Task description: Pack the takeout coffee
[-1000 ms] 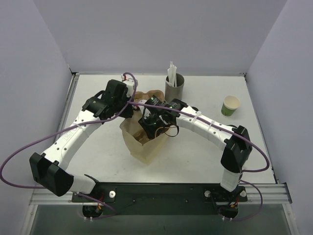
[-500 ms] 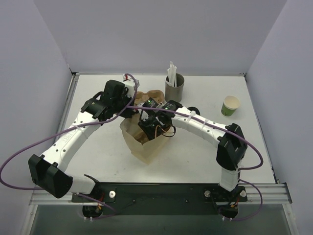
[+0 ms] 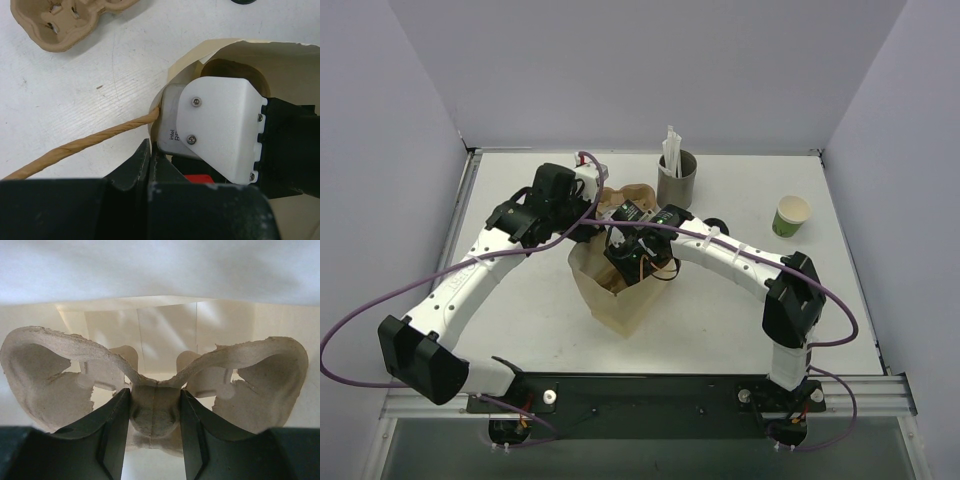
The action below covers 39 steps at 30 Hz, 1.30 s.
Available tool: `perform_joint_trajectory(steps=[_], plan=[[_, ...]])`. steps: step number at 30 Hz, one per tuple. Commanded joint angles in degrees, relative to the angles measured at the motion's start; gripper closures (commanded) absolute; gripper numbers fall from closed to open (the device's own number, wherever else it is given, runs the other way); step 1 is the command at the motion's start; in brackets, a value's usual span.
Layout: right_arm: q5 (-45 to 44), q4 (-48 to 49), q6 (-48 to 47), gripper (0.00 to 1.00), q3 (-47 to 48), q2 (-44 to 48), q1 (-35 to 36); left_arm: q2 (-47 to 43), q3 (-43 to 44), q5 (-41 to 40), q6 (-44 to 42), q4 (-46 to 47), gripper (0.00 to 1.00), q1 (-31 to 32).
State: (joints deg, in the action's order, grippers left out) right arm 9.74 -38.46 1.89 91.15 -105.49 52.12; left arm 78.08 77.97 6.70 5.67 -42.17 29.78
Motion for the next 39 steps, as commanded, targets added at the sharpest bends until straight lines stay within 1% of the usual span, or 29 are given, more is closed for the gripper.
perform_joint_trajectory(steps=[1, 4, 6, 7, 8, 10, 11, 14, 16, 19, 21, 22, 24, 25, 31, 39], plan=[[-2.53, -2.41, 1.36, 0.89, 0.51, -2.79, 0.44, -0.92, 2.36, 9.65, -1.45, 5.52, 1.00, 2.92], [-2.88, -2.41, 1.27, 0.89, 0.69, -2.70, 0.53, -0.74, 2.44, 9.74, -1.54, 5.35, 1.00, 3.00], [-3.41, -2.41, 1.27, 0.87, 0.95, -2.61, 0.53, -0.48, 2.45, 10.09, -1.54, 5.26, 1.00, 3.00], [-3.58, -2.41, 1.27, 0.85, 0.95, -2.53, 0.44, -0.39, 2.45, 10.26, -1.45, 5.00, 1.00, 3.00], [-3.67, -2.59, 1.27, 0.77, 1.13, -2.35, 0.53, -0.30, 2.53, 10.26, -1.54, 5.00, 1.00, 3.00], [-4.37, -2.50, 1.27, 0.69, 1.48, -2.09, 0.53, -0.12, 2.71, 10.52, -1.63, 4.73, 1.00, 3.00], [-4.55, -2.50, 1.27, 0.61, 1.57, -2.00, 0.44, 0.05, 2.88, 10.61, -1.63, 4.64, 1.00, 3.00], [-5.34, -2.50, 1.19, 0.53, 2.10, -1.47, 0.53, 0.40, 3.15, 10.79, -1.89, 4.21, 1.00, 3.00], [-6.13, -2.50, 1.19, 0.50, 2.53, -1.12, 0.44, 0.49, 3.15, 10.88, -1.89, 4.12, 1.00, 3.09], [-6.92, -2.67, 1.01, 0.43, 3.06, -0.77, 0.53, 0.67, 3.15, 10.97, -1.89, 4.03, 1.00, 3.18], [-7.01, -2.76, 0.92, 0.40, 3.24, -0.59, 0.62, 0.75, 3.24, 10.88, -1.89, 3.94, 1.00, 3.18], [-7.36, -2.85, 0.83, 0.37, 3.41, -0.42, 0.62, 0.84, 3.24, 10.88, -1.89, 3.94, 1.00, 3.09], [-7.54, -2.94, 0.75, 0.34, 3.85, -0.33, 0.62, 1.02, 3.32, 10.97, -1.98, 3.77, 1.00, 3.18], [-7.54, -2.94, 0.57, 0.31, 4.03, -0.24, 0.53, 1.10, 3.41, 11.05, -1.98, 3.76, 1.00, 3.27], [-8.24, -3.82, 0.22, 0.24, 5.70, 0.37, 0.62, 1.54, 3.76, 11.41, -2.25, 3.24, 1.00, 3.18], [-8.16, -4.26, 0.48, 0.20, 7.28, 2.04, 0.62, 1.81, 3.59, 9.48, -1.72, 2.36, 1.00, 3.27]])
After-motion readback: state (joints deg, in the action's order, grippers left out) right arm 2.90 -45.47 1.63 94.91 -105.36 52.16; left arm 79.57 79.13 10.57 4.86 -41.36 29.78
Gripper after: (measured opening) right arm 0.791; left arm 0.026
